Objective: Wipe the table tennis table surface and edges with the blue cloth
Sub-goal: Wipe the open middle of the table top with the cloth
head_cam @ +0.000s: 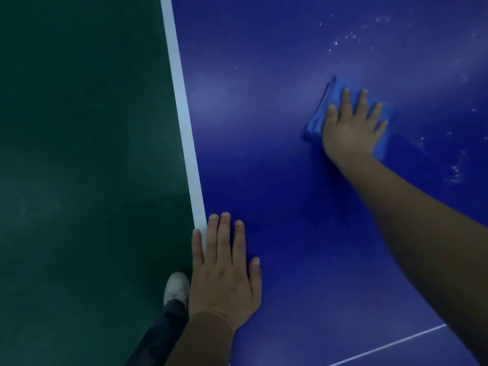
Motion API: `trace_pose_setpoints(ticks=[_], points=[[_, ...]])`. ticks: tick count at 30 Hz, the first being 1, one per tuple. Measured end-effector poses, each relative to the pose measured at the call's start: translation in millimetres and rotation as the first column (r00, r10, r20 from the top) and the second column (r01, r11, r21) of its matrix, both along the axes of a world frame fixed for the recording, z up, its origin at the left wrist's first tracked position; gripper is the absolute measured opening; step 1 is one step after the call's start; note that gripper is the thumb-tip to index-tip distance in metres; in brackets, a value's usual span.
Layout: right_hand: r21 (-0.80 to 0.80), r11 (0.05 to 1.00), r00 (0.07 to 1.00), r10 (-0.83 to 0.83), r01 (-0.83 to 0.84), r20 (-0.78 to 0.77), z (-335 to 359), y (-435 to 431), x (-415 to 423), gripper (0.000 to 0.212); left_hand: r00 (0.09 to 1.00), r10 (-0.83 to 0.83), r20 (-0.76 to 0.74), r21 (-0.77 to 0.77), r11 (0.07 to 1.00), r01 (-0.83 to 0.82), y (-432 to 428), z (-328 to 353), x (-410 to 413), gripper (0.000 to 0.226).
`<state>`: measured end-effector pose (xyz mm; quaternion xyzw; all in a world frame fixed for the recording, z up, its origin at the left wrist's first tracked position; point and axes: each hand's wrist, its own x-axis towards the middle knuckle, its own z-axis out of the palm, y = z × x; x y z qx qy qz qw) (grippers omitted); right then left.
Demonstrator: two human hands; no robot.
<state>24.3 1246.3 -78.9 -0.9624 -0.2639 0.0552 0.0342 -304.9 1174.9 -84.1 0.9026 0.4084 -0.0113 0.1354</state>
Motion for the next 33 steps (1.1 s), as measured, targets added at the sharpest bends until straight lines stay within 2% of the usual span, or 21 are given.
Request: trace_pose_setpoints(ticks=[1, 2, 4, 5, 8, 9, 10, 12, 13, 14, 15, 17, 20, 21, 22, 23, 24, 27, 29, 30, 33], points=[[0.001, 0.996, 0.995, 0.086, -0.087, 0.049, -3.2, -7.4, -22.2, 0.065, 1.000, -0.002, 0.004, -0.001, 1.000, 0.002, 0.3, -0.4, 0.4, 0.068], [-0.013, 0.965, 0.962, 0.262, -0.262, 0.079, -8.8, -17.3, -51.4, 0.064, 1.000, -0.001, 0.010, -0.001, 1.000, 0.001, 0.6, -0.5, 0.6, 0.068], [-0.028, 0.811, 0.807, 0.584, -0.584, 0.092, -16.2, -34.0, -89.6, 0.060, 1.000, 0.001, 0.016, -0.002, 1.000, -0.001, 0.8, 0.2, 0.4, 0.068], [-0.052, 0.771, 0.766, 0.636, -0.634, 0.094, -14.4, -33.1, -83.3, 0.059, 1.000, -0.001, 0.010, 0.002, 1.000, 0.001, 0.7, 0.5, 0.5, 0.068], [-0.036, 0.923, 0.921, 0.385, -0.384, 0.053, 2.0, -17.7, -23.6, 0.061, 1.000, -0.008, 0.006, 0.011, 1.000, 0.007, -0.6, -0.8, -1.3, 0.067], [-0.051, 0.916, 0.915, 0.400, -0.398, 0.047, 6.8, -17.8, -13.4, 0.060, 1.000, -0.011, 0.012, 0.010, 1.000, 0.010, -0.6, -1.8, -1.8, 0.067], [-0.049, 0.854, 0.850, 0.521, -0.519, 0.083, 5.0, -22.9, -14.8, 0.058, 1.000, -0.016, 0.014, 0.003, 1.000, 0.016, -0.2, -2.6, -1.7, 0.067], [-0.068, 0.553, 0.542, 0.831, -0.831, 0.126, -2.7, -33.2, -53.4, 0.054, 1.000, -0.017, 0.015, -0.003, 1.000, 0.017, 0.4, -4.3, -0.6, 0.068], [-0.055, 0.426, 0.420, 0.902, -0.903, 0.102, -5.3, -34.2, -76.4, 0.054, 1.000, -0.015, 0.012, -0.001, 1.000, 0.015, 0.1, -4.8, -0.3, 0.069], [-0.039, 0.365, 0.362, 0.929, -0.930, 0.071, -7.9, -27.0, -94.1, 0.055, 1.000, -0.016, 0.009, -0.003, 1.000, 0.016, 0.0, -4.8, -0.1, 0.069], [-0.029, 0.354, 0.352, 0.935, -0.935, 0.046, -8.0, -10.7, -106.0, 0.055, 1.000, -0.018, 0.007, -0.009, 1.000, 0.018, 0.1, -4.5, 0.0, 0.069], [-0.022, 0.417, 0.416, 0.908, -0.908, 0.057, -3.8, 40.1, -115.5, 0.057, 1.000, -0.018, 0.005, -0.015, 1.000, 0.018, 1.2, -3.9, -0.2, 0.069], [-0.032, 0.681, 0.681, 0.732, -0.732, 0.001, 2.6, 110.6, -96.0, 0.058, 1.000, -0.018, -0.001, -0.007, 1.000, 0.018, 0.0, -3.4, -0.9, 0.069], [-0.024, 0.741, 0.742, 0.670, -0.671, -0.025, 2.4, 117.4, -87.2, 0.059, 1.000, -0.017, 0.003, -0.008, 1.000, 0.017, -0.5, -3.6, -1.2, 0.069], [-0.023, 0.755, 0.756, 0.654, -0.655, -0.029, 1.5, 113.9, -85.0, 0.060, 1.000, -0.016, 0.006, -0.010, 1.000, 0.016, -0.7, -3.8, -1.7, 0.069], [-0.026, 0.728, 0.729, 0.685, -0.685, -0.012, 0.1, 99.5, -88.3, 0.062, 1.000, -0.016, 0.010, -0.014, 1.000, 0.016, -0.6, -4.0, -1.9, 0.069], [-0.035, 0.662, 0.662, 0.749, -0.749, 0.017, -2.6, 77.1, -96.7, 0.063, 1.000, -0.019, 0.017, -0.019, 1.000, 0.019, -0.2, -4.5, -1.9, 0.069], [-0.039, 0.379, 0.378, 0.925, -0.925, 0.025, -9.4, 7.4, -129.0, 0.064, 0.999, -0.013, 0.036, -0.029, 0.999, 0.014, 1.6, -6.1, -0.7, 0.068], [-0.055, 0.310, 0.311, 0.950, -0.949, -0.010, -8.2, 15.7, -124.2, 0.064, 0.999, -0.017, 0.028, -0.043, 0.999, 0.018, 1.7, -4.8, -0.8, 0.069], [-0.048, 0.360, 0.360, 0.933, -0.932, 0.002, -6.3, 35.4, -119.3, 0.064, 0.999, -0.020, 0.028, -0.044, 0.999, 0.021, 1.8, -4.5, -1.3, 0.069], [-0.040, 0.718, 0.719, 0.695, -0.695, -0.008, 0.0, 104.9, -103.9, 0.065, 1.000, -0.022, 0.012, -0.039, 0.999, 0.023, 1.1, -2.8, -1.3, 0.069]])
